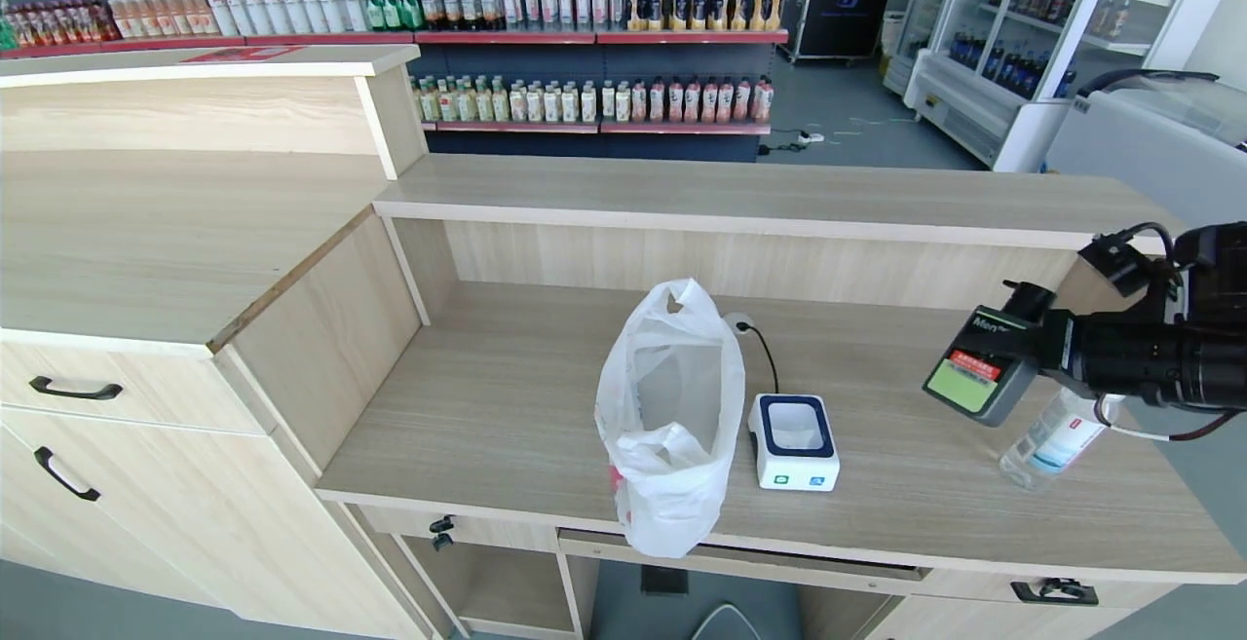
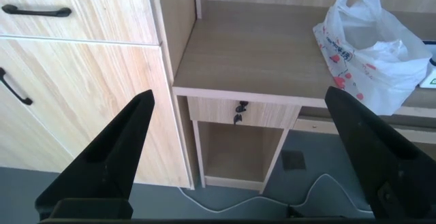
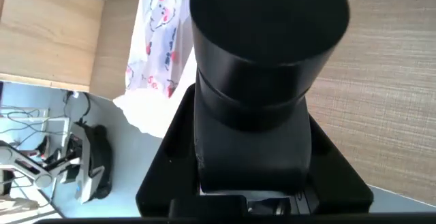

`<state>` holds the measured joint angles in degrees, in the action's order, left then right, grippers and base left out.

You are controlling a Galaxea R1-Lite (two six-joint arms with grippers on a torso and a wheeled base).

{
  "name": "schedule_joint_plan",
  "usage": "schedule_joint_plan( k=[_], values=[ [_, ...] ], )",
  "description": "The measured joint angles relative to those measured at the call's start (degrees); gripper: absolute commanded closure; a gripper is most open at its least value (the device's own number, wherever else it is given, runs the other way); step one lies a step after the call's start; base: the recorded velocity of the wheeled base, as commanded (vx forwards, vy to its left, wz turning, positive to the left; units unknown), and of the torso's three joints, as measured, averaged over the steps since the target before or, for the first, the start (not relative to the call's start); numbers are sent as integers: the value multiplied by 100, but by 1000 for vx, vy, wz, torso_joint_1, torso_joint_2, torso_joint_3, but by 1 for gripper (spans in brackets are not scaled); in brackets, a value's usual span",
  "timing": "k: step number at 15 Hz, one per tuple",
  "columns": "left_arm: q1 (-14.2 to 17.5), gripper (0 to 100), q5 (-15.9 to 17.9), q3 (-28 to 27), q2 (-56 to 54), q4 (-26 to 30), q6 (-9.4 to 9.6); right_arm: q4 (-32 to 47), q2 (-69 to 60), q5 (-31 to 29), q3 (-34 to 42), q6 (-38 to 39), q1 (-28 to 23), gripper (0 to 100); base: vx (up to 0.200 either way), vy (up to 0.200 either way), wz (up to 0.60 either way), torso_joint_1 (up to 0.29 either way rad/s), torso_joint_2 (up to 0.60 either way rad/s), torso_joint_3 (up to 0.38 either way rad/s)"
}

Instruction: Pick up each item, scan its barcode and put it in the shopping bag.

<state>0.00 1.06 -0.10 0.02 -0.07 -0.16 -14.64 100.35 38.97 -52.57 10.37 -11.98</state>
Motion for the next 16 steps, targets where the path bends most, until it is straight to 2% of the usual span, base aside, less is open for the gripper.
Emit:
schedule_joint_plan(
  k=[6,12,16],
  values=[
    [0,0,-2,0,0,0,0,-27,510,440,91,-1445,99,100,0,0,0,0,0,0],
    [0,0,0,0,0,0,0,-95,909,649,-239,-1475,162,100,0,0,0,0,0,0],
    [0,0,-2,0,0,0,0,-510,1167,697,-327,-1462,271,100,0,0,0,0,0,0]
  ],
)
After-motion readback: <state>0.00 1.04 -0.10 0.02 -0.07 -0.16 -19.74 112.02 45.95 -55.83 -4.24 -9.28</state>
